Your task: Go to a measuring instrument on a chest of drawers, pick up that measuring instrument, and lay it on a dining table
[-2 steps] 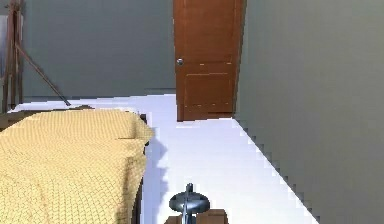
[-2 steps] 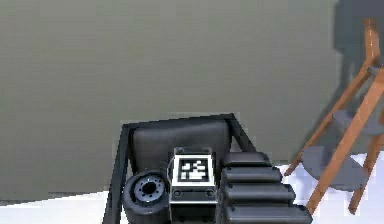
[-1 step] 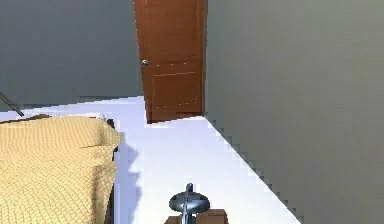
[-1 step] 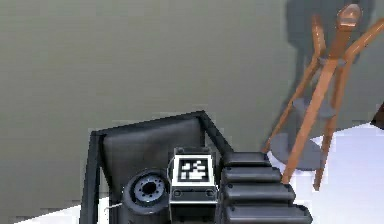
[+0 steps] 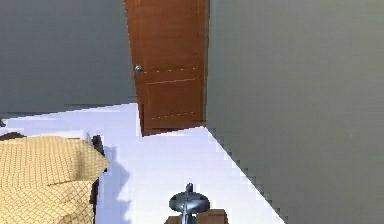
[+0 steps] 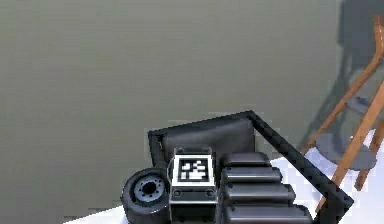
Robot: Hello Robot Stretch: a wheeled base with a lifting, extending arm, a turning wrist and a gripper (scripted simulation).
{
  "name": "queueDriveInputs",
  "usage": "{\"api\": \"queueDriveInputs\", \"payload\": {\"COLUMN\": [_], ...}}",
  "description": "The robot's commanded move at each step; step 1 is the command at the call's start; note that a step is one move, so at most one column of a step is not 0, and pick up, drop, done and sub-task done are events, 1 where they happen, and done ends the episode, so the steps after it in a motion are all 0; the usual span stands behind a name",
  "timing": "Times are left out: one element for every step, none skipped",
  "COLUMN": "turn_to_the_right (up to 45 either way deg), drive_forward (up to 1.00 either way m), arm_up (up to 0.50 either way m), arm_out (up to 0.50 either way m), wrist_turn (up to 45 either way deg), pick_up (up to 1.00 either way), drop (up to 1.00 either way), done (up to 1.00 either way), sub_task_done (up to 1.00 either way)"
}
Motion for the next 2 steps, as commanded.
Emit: {"api": "queueDriveInputs", "payload": {"turn_to_the_right": [-15.0,0.0], "drive_forward": [0.00,0.75], "arm_up": [0.00,0.00], "arm_out": [0.00,0.00], "wrist_turn": [0.0,0.0], "pick_up": [0.00,0.00], "drop": [0.00,0.00], "done": [0.00,0.00], "sub_task_done": [0.00,0.00]}}
